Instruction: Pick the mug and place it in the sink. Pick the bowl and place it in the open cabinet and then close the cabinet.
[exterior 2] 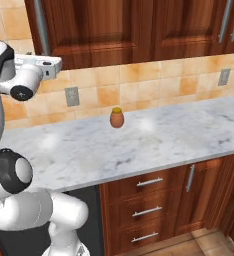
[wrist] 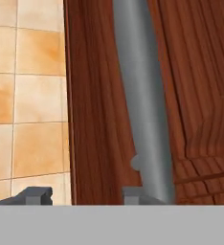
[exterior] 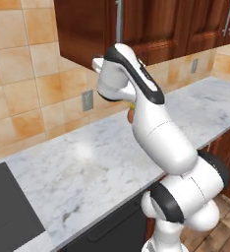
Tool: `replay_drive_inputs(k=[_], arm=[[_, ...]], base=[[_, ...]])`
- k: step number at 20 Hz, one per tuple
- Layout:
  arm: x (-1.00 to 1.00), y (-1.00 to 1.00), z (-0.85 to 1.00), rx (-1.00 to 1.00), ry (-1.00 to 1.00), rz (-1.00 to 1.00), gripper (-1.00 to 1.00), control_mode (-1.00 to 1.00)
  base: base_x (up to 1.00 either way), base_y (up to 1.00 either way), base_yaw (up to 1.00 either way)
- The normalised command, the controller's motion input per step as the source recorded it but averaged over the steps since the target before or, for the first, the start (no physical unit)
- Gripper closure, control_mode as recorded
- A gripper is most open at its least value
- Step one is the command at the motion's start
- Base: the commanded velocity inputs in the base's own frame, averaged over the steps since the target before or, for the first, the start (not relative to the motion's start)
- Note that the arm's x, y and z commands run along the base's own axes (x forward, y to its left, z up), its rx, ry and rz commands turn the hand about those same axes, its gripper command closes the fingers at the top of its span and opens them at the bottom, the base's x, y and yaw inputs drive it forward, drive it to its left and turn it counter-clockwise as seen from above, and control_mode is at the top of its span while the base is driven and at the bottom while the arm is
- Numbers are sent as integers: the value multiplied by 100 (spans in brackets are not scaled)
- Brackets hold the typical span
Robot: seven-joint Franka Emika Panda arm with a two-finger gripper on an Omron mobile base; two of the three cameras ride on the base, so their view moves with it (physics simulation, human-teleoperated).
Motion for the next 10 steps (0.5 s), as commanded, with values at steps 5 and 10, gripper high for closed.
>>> replay_drive_inputs(k=[5,10], arm=[[100,0,23,1,8,-11,-100,-100],[100,0,21,5,13,-5,-100,-100]], base=[[0,0,0],[0,0,0]])
